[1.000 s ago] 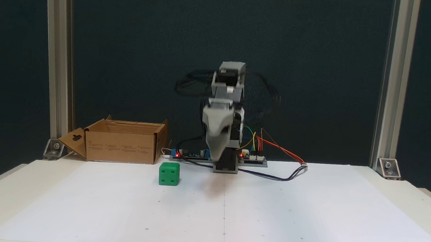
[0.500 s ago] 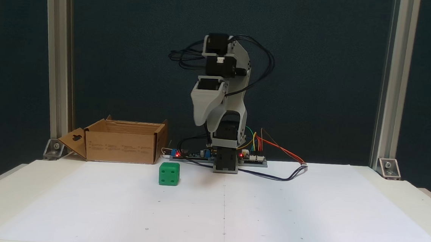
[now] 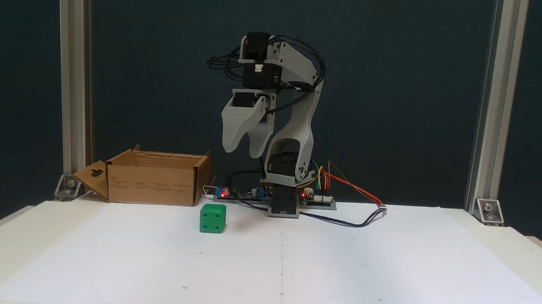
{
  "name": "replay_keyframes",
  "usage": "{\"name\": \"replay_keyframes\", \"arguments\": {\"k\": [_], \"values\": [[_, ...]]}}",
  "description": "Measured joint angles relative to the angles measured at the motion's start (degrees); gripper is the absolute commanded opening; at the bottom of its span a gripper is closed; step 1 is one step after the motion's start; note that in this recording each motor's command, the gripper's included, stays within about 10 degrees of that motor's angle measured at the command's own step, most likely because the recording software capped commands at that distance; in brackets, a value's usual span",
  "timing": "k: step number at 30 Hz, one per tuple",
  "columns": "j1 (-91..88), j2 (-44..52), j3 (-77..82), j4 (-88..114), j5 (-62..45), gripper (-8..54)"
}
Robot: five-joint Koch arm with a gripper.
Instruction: Grasp a green dice and put it in the bin.
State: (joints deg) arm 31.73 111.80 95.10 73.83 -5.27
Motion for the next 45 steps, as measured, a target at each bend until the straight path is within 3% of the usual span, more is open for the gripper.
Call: {"name": "replay_keyframes", "arguments": {"k": [14,24,34,45], "values": [[20.74,-6.59,-1.67,1.76,-22.15,47.9],[24.08,-9.67,-5.19,1.85,-27.69,47.9],[25.84,-11.25,-5.19,1.85,-41.40,48.0],[24.87,-13.97,-5.19,1.85,-42.98,48.0]]}}
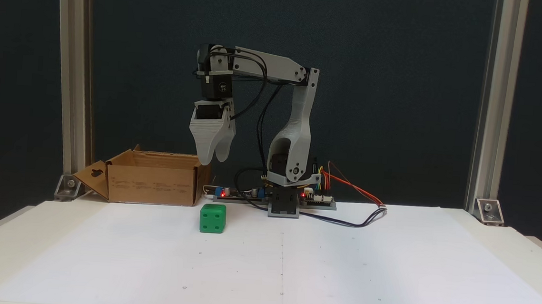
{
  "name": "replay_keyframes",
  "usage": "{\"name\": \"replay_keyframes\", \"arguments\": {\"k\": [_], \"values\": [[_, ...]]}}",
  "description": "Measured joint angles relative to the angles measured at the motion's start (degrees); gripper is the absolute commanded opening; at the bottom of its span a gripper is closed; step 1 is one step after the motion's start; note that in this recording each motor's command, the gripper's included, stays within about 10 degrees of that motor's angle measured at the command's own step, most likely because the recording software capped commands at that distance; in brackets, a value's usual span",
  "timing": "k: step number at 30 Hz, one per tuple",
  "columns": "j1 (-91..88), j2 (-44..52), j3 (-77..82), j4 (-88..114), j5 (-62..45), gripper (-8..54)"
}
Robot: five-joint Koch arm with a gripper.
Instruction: Grasp a green dice and put it in the bin.
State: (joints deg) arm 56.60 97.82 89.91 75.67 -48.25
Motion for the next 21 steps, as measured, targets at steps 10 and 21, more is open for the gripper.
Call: {"name": "replay_keyframes", "arguments": {"k": [10,21], "values": [[-1.85,0.09,10.37,-7.21,0.00,48.0],[-1.85,1.76,21.45,-22.76,0.00,48.0]]}}
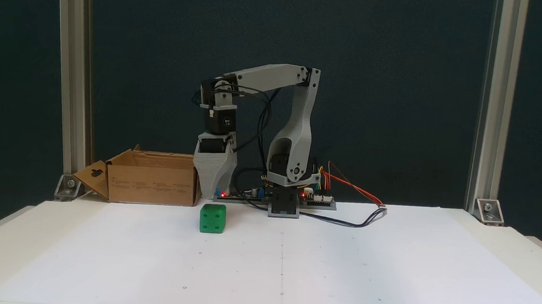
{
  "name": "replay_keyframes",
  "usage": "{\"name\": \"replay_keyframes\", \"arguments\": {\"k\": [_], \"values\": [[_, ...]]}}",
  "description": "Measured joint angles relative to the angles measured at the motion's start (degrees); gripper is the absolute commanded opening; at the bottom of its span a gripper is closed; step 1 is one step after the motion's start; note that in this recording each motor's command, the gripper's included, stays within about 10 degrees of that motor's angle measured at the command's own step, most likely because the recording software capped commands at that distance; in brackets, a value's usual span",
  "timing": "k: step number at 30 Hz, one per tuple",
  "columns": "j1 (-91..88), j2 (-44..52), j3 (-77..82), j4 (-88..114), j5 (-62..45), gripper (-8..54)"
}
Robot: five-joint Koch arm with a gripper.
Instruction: Grasp a green dice and put it in the bin.
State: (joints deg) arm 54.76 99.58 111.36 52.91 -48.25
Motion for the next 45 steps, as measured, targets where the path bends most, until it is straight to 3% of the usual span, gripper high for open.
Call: {"name": "replay_keyframes", "arguments": {"k": [10,34,45], "values": [[0.26,4.22,4.83,-2.72,0.00,48.0],[0.88,4.48,5.98,-5.62,0.00,47.3],[0.97,3.16,6.59,-5.80,-6.50,46.7]]}}
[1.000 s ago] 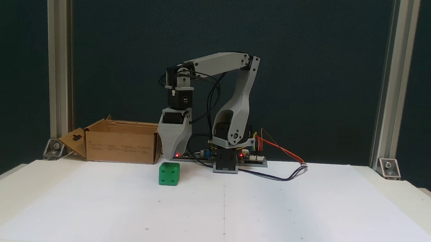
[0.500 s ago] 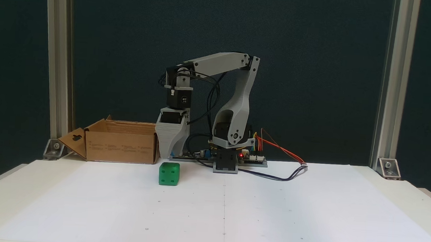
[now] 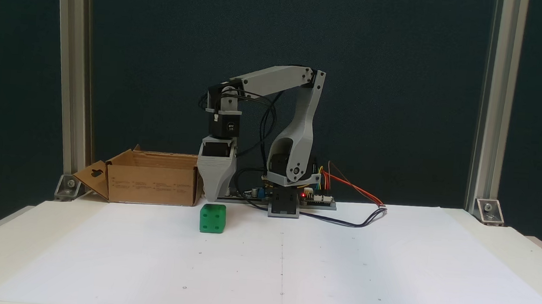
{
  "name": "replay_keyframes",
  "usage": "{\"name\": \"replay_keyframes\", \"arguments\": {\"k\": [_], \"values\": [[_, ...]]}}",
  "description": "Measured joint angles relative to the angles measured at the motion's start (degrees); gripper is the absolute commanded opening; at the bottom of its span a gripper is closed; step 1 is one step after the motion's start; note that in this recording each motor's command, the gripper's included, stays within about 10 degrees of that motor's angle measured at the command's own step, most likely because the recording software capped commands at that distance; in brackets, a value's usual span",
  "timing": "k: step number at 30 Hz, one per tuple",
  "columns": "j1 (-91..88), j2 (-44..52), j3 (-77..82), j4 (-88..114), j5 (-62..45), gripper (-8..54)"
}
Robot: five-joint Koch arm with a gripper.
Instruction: Grasp a green dice and put it in the bin.
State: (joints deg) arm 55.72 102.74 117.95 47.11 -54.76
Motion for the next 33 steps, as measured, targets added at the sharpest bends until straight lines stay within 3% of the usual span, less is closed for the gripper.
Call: {"name": "replay_keyframes", "arguments": {"k": [33], "values": [[-2.99,-6.15,1.49,-4.66,-0.09,42.7]]}}
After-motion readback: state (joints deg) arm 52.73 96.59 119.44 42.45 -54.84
